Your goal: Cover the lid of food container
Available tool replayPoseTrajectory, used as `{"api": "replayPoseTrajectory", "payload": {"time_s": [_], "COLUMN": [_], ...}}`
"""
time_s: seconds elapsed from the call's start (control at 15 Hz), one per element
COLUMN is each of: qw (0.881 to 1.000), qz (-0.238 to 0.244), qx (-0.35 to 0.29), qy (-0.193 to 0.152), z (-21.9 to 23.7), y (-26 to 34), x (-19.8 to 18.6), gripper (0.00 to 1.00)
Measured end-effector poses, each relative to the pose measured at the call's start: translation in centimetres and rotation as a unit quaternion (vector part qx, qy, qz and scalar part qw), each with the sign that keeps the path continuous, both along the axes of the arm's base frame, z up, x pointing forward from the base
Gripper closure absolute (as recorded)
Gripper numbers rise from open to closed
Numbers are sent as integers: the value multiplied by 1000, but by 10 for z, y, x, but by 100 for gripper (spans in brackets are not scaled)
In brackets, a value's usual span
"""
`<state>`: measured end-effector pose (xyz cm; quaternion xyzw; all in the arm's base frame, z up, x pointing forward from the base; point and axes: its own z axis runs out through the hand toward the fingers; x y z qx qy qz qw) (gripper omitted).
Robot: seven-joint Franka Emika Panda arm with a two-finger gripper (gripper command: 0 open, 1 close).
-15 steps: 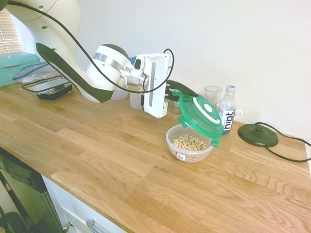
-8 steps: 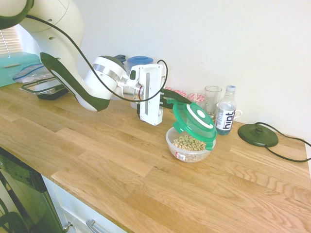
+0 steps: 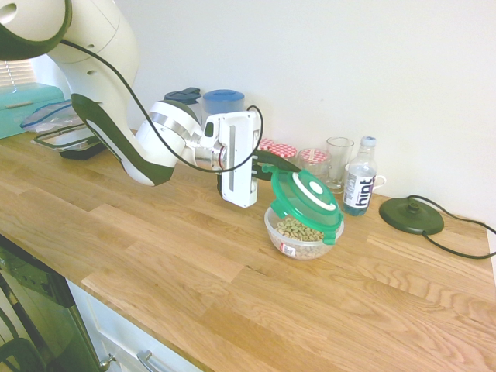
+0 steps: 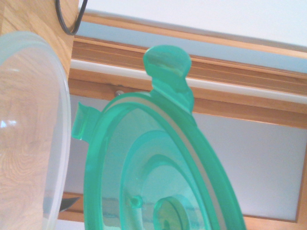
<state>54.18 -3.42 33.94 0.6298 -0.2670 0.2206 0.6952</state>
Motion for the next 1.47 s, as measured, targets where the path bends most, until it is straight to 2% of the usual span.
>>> {"api": "replayPoseTrajectory", "payload": {"time_s": [0.47, 0.53, 0.93, 1.27, 1.47], "qw": [1000, 1000, 1000, 1000, 999], "qz": [-5, -4, -3, -4, -14], "qx": [6, 9, 13, 16, 43], "qy": [-11, -12, 0, -4, -1], "z": [-5, -6, -22, -19, -23], "y": [-4, -3, 1, 3, 16], "x": [22, 25, 29, 31, 27], "gripper": [100, 0, 0, 0, 0]}}
